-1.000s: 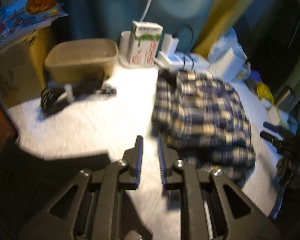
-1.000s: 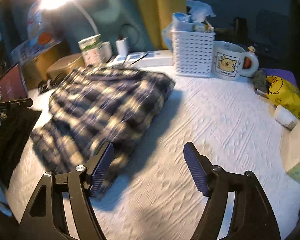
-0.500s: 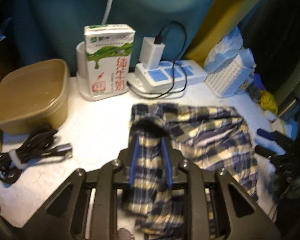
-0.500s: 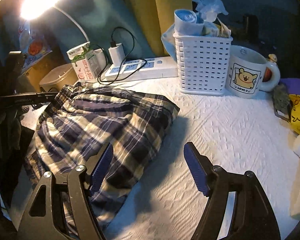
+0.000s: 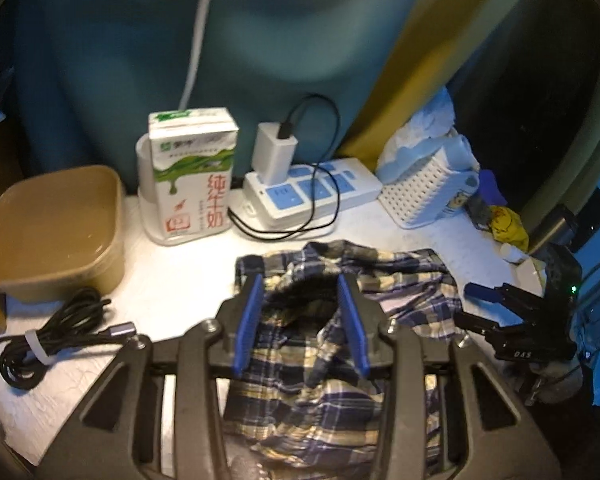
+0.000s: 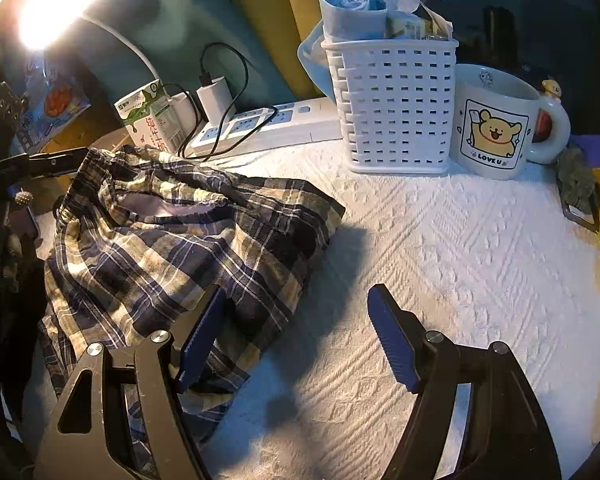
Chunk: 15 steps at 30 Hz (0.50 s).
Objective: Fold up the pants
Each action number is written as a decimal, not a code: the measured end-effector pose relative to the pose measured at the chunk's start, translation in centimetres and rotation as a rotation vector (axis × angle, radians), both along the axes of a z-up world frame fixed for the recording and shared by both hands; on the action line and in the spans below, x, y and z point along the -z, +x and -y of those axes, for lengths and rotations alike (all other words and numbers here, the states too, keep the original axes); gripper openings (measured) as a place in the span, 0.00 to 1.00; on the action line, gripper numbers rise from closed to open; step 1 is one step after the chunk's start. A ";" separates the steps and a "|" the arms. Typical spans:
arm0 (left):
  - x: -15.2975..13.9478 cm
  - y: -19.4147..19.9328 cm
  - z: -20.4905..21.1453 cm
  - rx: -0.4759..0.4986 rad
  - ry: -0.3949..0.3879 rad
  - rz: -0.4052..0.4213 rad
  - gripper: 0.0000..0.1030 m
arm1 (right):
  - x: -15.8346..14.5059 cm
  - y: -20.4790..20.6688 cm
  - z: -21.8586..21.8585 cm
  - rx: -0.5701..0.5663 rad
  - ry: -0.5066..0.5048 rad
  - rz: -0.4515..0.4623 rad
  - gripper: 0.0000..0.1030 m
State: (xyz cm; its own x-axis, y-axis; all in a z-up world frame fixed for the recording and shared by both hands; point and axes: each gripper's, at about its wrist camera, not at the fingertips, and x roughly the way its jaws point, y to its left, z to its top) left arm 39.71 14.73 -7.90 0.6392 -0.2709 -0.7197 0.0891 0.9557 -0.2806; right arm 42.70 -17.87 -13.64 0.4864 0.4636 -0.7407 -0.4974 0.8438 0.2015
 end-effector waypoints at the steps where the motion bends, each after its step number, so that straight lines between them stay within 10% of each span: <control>1: -0.2 0.0 -0.1 -0.008 0.002 0.006 0.39 | 0.0 0.0 0.0 0.001 0.000 0.000 0.74; 6: -1.9 -1.3 -1.7 -0.072 0.042 0.053 0.42 | -0.1 0.0 0.1 0.005 -0.003 0.001 0.74; 11: -2.7 -2.5 -2.8 -0.072 0.020 0.087 0.84 | 0.2 0.1 -0.3 -0.001 -0.008 -0.002 0.74; 15: -0.1 -0.8 -0.4 0.052 0.029 0.012 0.88 | 0.0 0.3 -0.7 -0.002 -0.011 0.000 0.74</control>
State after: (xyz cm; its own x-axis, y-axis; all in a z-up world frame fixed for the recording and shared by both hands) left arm 38.91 15.11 -7.80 0.6333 -0.2834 -0.7201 0.1423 0.9573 -0.2516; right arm 43.02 -17.12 -13.69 0.4855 0.4568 -0.7454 -0.4995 0.8447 0.1923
